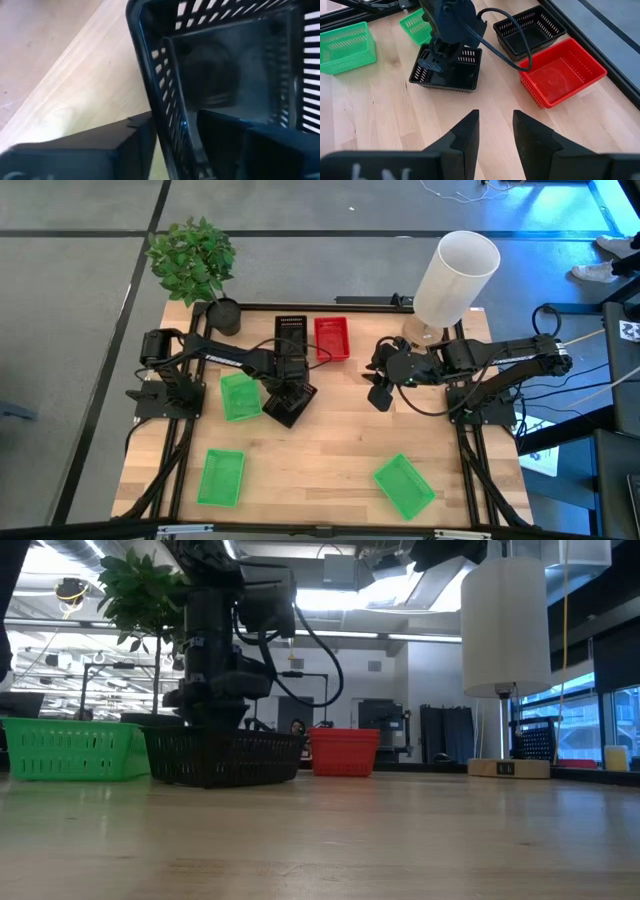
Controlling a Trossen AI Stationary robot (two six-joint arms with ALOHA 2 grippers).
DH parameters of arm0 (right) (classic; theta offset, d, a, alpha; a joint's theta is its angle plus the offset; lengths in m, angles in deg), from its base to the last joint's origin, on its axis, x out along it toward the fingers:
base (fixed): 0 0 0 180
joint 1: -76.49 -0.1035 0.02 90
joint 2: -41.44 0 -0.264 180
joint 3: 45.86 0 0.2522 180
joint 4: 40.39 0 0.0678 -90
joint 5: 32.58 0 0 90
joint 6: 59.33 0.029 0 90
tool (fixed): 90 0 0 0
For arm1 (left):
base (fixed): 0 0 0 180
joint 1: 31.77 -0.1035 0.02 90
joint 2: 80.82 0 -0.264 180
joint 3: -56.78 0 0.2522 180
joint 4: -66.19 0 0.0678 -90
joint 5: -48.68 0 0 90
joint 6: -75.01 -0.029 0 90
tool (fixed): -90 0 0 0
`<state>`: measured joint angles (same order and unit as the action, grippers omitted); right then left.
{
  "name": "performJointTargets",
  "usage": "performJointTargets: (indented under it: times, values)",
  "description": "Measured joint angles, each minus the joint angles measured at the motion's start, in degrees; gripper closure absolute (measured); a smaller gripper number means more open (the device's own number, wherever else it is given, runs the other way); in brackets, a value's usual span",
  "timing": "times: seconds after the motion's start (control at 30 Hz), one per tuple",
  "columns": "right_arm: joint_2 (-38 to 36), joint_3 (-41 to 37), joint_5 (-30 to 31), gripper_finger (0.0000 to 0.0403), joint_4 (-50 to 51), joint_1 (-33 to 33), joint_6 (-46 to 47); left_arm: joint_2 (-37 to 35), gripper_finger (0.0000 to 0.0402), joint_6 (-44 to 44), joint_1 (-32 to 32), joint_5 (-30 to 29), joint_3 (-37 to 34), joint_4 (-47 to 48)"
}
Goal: Stack baskets by color
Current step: Stack the bottom black bin on the top stacked black bins
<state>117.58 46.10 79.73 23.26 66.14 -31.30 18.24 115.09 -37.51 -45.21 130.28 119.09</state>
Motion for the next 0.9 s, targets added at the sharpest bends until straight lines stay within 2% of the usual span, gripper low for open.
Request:
performJointTargets:
  times: [0.17, 0.23, 0.53, 0.77, 0.9]
  values:
    - [0.00, 0.00, 0.00, 0.0285, 0.02, -0.02, 0.00, 0.00, 0.0374, -0.14, 0.00, -2.58, 0.00, 0.08]
    - [0.00, 0.00, 0.00, 0.0285, 0.02, -0.01, 0.00, -0.02, 0.0392, -0.21, 0.00, -2.56, 0.04, 0.07]
    - [0.00, 0.00, 0.00, 0.0285, 0.02, -0.02, 0.00, -4.51, 0.0401, -0.32, 0.35, 0.05, 1.14, 0.70]
    - [0.00, 0.00, 0.00, 0.0285, -0.31, -0.02, 0.00, -11.96, 0.0401, 4.35, -1.49, -1.97, 3.97, 2.53]
    - [-0.02, 0.00, 0.00, 0.0285, -0.35, -0.02, 0.00, -15.54, 0.0401, 7.86, -4.89, -5.49, 4.72, 2.57]
